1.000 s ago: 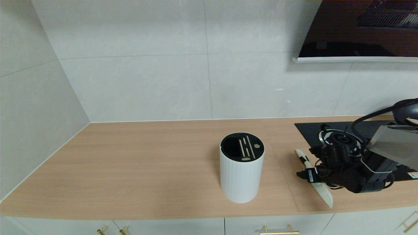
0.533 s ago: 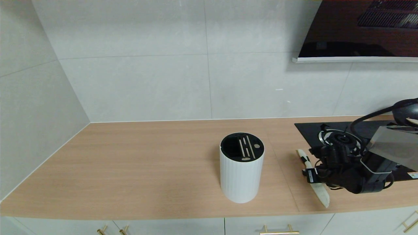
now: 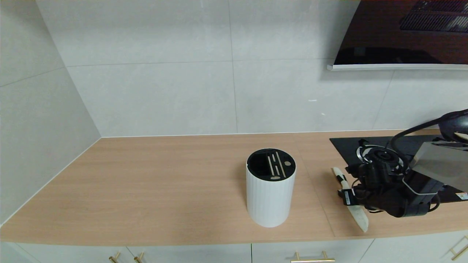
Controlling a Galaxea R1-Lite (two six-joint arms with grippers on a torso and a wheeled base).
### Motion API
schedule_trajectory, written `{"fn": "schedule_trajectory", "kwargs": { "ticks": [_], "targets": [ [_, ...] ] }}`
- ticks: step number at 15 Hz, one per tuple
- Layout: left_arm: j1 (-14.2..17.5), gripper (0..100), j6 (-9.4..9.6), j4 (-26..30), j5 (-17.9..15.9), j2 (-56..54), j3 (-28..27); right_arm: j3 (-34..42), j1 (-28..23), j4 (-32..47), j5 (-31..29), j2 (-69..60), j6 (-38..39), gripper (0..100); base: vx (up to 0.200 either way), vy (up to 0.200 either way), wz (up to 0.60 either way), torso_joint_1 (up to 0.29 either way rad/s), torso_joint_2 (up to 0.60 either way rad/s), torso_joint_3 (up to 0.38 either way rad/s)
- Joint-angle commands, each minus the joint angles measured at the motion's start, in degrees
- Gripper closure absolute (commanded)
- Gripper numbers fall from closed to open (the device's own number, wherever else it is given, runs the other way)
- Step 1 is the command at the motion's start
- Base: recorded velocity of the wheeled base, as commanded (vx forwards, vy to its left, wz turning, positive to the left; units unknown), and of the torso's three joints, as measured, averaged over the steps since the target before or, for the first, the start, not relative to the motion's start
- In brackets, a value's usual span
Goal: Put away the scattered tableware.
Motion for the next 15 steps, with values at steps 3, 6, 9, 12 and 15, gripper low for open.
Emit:
{"fn": "schedule_trajectory", "kwargs": {
  "ticks": [3, 6, 9, 12, 15],
  "targets": [
    [0.0, 0, 0.05, 0.0, 0.0, 0.0, 0.0, 2.4, 0.0, 0.2, -0.4, -7.3, 1.6, 100, 0.000, 0.000, 0.00, 0.000, 0.00, 0.000],
    [0.0, 0, 0.14, 0.0, 0.0, 0.0, 0.1, 5.0, 0.9, 0.7, -0.3, -17.2, 3.1, 100, 0.000, 0.000, 0.00, 0.000, 0.00, 0.000],
    [0.0, 0, 0.76, -0.1, 0.0, 0.0, -0.4, 8.2, 3.0, 0.8, -0.1, -29.1, 3.2, 100, 0.000, 0.000, 0.00, 0.000, 0.00, 0.000],
    [-0.5, 0, 0.49, 5.3, -6.1, 8.3, -15.4, 7.0, 6.4, 2.1, 2.4, -39.0, 3.0, 100, 0.000, 0.000, 0.00, 0.000, 0.00, 0.000],
    [-0.6, 0, 1.02, 7.0, -18.6, 27.9, -30.7, 0.3, 12.0, 10.9, 2.5, -44.5, 3.0, 100, 0.000, 0.000, 0.00, 0.000, 0.00, 0.000]
  ]
}}
